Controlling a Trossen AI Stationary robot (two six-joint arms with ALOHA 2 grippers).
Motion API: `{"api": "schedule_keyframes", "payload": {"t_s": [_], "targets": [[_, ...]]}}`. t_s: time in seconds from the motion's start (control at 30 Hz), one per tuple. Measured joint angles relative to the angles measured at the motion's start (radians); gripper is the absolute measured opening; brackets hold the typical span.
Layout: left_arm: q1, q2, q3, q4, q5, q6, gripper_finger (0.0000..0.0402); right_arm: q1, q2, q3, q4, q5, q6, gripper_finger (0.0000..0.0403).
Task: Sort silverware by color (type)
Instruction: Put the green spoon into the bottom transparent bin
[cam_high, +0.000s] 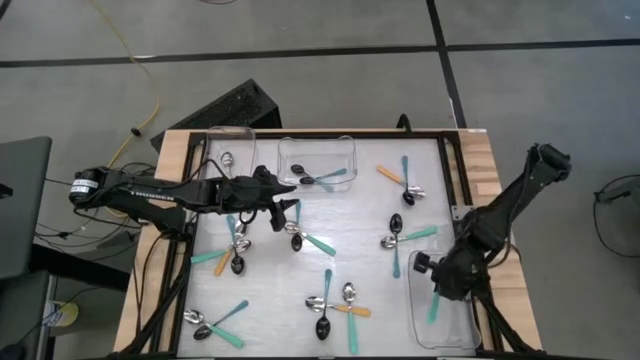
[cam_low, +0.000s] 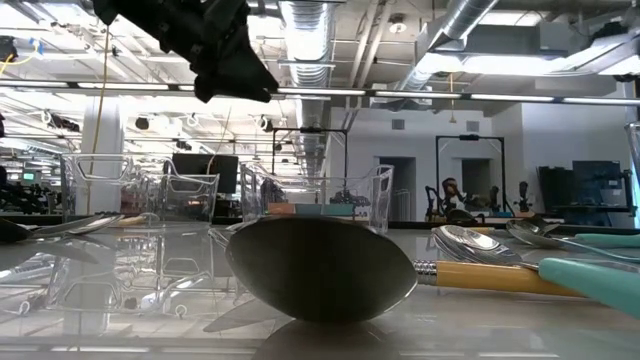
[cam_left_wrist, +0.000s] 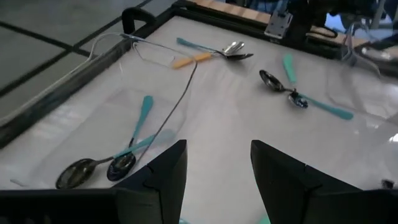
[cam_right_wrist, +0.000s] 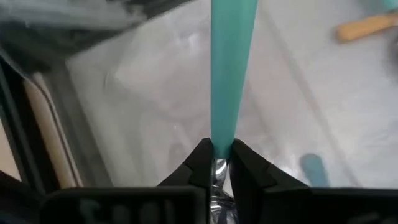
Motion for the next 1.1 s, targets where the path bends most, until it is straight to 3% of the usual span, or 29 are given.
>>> {"api": "schedule_keyframes", "payload": {"t_s": [0.33, 0.73, 0.97, 1.1], "targets": [[0.000, 0.000, 0.000, 0.026, 0.002, -0.133, 0.0162, 0.042, 0.136, 0.003, -0.006, 0.018, 0.045, 0.0089], [0.000, 0.003, 0.000, -0.017, 0.073, -0.178, 0.0162, 0.046, 0.160, 0.191, -0.210, 0.000, 0.238, 0.0189], [-0.014, 0.003, 0.000, -0.320, 0.281, -0.370, 0.0162, 0.046, 0.159, 0.349, -0.201, 0.021, 0.480, 0.0195], [-0.058, 0.003, 0.000, -0.507, 0.374, -0.427, 0.0162, 0.047, 0.159, 0.377, -0.194, 0.027, 0.532, 0.0186]]}}
